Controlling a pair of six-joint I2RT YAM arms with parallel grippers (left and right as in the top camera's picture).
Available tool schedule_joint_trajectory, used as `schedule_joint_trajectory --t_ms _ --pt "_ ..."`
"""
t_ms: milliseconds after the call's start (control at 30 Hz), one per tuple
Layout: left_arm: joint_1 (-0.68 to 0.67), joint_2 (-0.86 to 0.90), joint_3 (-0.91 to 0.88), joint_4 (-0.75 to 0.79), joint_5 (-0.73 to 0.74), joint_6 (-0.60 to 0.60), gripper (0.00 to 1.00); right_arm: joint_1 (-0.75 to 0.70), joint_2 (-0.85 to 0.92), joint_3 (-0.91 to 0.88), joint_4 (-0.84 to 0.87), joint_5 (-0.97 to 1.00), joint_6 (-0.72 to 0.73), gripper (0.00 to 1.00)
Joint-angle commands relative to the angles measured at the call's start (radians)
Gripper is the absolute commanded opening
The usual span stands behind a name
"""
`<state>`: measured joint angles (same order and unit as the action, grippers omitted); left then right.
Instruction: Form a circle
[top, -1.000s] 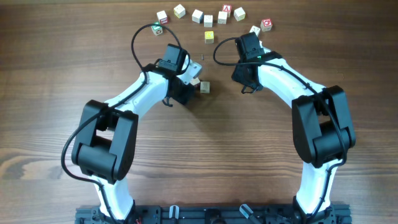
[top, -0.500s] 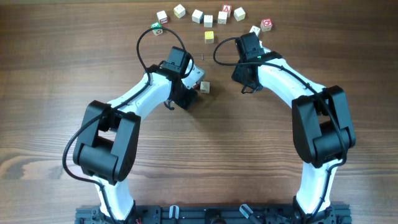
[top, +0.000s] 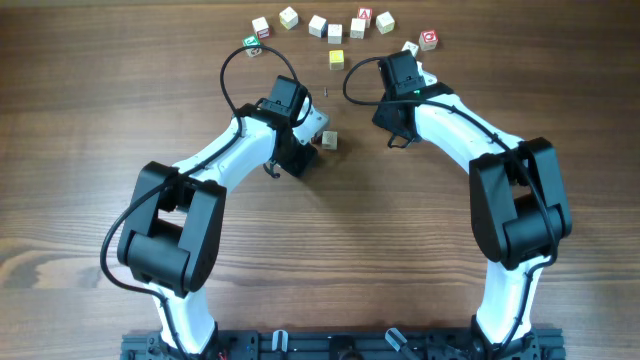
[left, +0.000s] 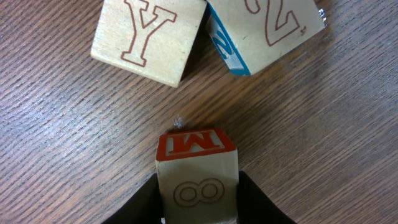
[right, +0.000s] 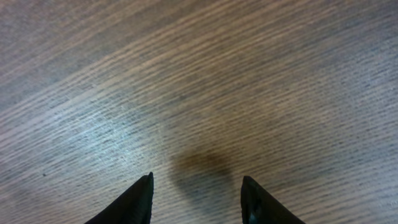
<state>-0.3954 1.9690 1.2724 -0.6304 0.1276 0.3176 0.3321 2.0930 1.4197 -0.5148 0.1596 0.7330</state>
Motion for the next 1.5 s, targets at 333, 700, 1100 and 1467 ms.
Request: schedule_joint_trajectory --t_ms 333,700,1100,1467 --pt "-0.04 -0.009 -0.006 0.073 -0.017 0.019 0.33 0.0 0.011 -0.015 0.023 0.026 0.0 0.46" --pt "-0.04 -0.009 -0.006 0.075 -0.025 0.019 0.42 0.0 0.011 -0.015 0.023 0.026 0.0 0.46" --pt "-0.04 -0.009 -0.006 0.098 -0.025 0.019 0.35 0.0 0.011 -0.015 0.023 0.026 0.0 0.46" --pt "-0.04 -0.009 -0.006 0.104 -0.026 0.019 0.35 0.0 0.011 -0.015 0.023 0.026 0.0 0.46"
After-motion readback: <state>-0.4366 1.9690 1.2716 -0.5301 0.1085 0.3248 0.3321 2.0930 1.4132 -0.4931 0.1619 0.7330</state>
